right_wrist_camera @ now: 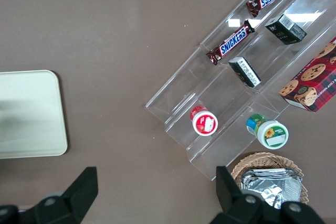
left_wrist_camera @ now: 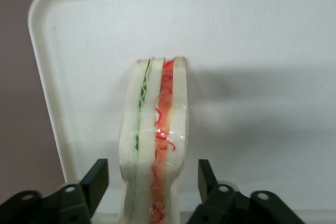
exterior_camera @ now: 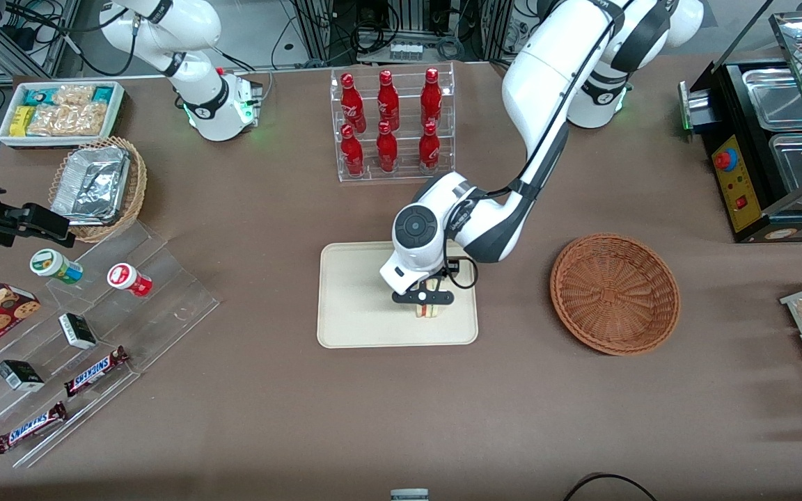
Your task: Place sandwich from basket to tray
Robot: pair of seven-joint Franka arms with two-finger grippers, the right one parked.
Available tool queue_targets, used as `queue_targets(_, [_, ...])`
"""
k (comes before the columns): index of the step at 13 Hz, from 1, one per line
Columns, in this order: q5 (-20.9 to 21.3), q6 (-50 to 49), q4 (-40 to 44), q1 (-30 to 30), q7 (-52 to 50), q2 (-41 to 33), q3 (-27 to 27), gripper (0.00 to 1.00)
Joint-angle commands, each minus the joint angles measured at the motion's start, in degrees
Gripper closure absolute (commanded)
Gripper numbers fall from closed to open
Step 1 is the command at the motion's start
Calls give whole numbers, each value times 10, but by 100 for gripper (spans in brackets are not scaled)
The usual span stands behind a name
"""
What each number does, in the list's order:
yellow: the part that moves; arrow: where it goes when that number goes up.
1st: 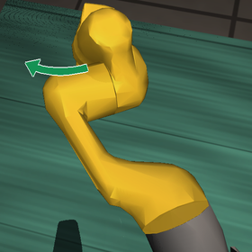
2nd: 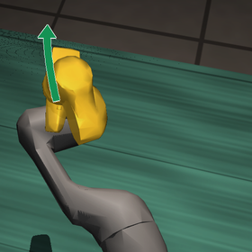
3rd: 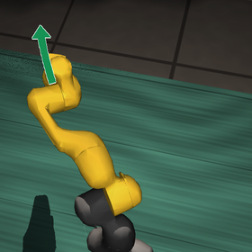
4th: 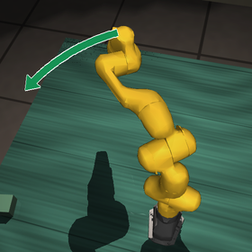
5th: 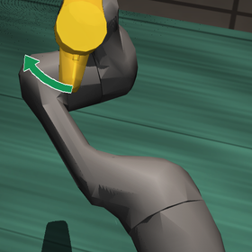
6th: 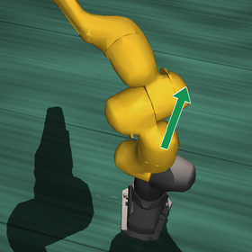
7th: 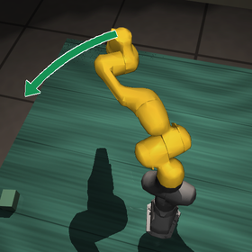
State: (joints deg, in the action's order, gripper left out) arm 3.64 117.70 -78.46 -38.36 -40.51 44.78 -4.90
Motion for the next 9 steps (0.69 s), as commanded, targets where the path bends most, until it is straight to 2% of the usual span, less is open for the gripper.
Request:
queue_targets(1, [15, -15, 6, 1, -34, -31, 5, 0])
queue_targets(3, [12, -14, 11, 8, -63, -50, 9, 0])
queue_targets(6, [-1, -56, 9, 64, 11, -103, 14, 0])
queue_targets(9, [-11, -105, 8, 105, 27, -138, 17, 0])
